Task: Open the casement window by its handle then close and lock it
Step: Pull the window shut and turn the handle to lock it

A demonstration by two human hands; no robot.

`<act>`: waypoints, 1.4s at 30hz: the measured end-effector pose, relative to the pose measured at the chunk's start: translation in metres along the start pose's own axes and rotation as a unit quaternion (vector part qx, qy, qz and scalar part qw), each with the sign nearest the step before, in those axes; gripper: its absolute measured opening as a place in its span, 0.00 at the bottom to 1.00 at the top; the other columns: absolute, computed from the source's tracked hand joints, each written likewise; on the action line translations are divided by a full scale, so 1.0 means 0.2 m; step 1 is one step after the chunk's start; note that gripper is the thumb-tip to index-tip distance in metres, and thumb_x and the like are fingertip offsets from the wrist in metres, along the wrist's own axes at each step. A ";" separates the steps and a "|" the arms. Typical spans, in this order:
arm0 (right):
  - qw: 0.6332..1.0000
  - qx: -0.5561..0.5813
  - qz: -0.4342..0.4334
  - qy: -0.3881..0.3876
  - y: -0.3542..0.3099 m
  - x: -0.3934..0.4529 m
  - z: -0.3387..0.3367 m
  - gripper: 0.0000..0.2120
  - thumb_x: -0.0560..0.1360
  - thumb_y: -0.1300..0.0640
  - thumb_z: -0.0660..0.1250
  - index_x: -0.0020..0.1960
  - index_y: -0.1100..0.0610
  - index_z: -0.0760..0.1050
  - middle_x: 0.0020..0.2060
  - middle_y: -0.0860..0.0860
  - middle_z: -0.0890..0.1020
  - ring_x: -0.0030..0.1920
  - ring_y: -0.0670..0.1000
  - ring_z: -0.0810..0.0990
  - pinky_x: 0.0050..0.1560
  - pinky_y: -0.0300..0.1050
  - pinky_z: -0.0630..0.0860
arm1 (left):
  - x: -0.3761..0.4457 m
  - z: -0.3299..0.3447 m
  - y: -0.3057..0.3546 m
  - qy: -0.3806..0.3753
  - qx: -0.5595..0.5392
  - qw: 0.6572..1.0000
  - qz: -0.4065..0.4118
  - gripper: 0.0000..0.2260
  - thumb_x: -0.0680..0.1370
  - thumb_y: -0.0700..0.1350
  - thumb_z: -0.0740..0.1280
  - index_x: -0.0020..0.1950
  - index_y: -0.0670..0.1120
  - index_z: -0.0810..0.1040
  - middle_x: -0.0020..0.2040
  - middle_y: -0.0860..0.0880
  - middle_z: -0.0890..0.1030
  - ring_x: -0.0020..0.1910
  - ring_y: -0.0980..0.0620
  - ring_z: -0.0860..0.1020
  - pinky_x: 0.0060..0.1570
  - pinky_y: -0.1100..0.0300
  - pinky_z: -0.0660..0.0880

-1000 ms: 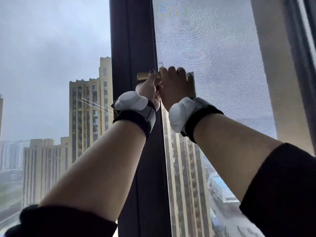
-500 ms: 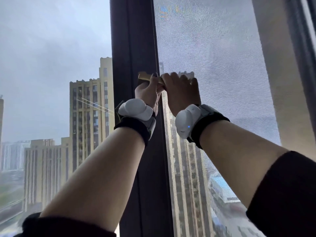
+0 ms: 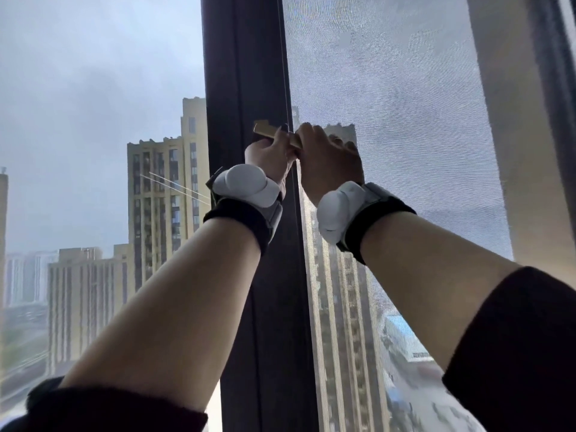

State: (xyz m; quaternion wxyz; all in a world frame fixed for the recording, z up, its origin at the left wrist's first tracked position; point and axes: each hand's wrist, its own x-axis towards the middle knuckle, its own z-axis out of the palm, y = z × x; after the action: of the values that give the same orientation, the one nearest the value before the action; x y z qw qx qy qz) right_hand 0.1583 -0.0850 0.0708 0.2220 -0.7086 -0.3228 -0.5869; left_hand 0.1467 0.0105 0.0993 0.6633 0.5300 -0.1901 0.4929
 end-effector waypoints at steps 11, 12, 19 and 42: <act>0.998 0.057 0.014 0.005 -0.01 -0.02 0.01 0.13 0.78 0.58 0.53 0.60 0.58 0.67 0.57 0.55 0.75 0.58 0.61 0.75 0.54 0.54 0.71 | -0.01 0.06 0.01 0.061 -0.005 0.998 -0.024 0.17 0.76 0.38 0.62 0.26 0.43 0.72 0.24 0.49 0.73 0.26 0.52 0.71 0.35 0.58 0.70; 0.998 0.063 0.013 0.000 -0.01 -0.02 0.01 0.13 0.78 0.59 0.53 0.60 0.59 0.67 0.58 0.56 0.75 0.58 0.61 0.75 0.54 0.54 0.71 | -0.02 0.06 0.00 0.051 -0.019 0.998 -0.025 0.16 0.77 0.38 0.62 0.29 0.42 0.72 0.25 0.48 0.73 0.25 0.53 0.72 0.33 0.60 0.71; 0.998 0.056 0.011 0.019 -0.07 -0.08 0.04 0.24 0.72 0.49 0.43 0.60 0.58 0.68 0.56 0.55 0.76 0.50 0.63 0.79 0.39 0.50 0.63 | -0.05 -0.01 -0.03 0.033 -0.021 0.999 0.006 0.17 0.77 0.41 0.63 0.28 0.44 0.72 0.22 0.50 0.73 0.23 0.55 0.70 0.27 0.63 0.67; 0.994 0.073 0.075 -0.027 -0.18 -0.12 0.04 0.12 0.80 0.53 0.51 0.61 0.57 0.62 0.56 0.54 0.76 0.49 0.60 0.81 0.38 0.47 0.64 | -0.16 -0.11 0.02 -0.057 -0.006 0.998 -0.033 0.08 0.76 0.37 0.63 0.38 0.44 0.77 0.32 0.48 0.76 0.29 0.55 0.75 0.32 0.66 0.74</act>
State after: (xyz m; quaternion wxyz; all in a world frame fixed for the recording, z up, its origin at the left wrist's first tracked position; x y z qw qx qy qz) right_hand 0.1365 -0.0592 0.0433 0.3079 -0.7281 -0.3166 -0.5242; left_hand 0.1232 0.0159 0.0681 0.6702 0.5596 -0.2132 0.4384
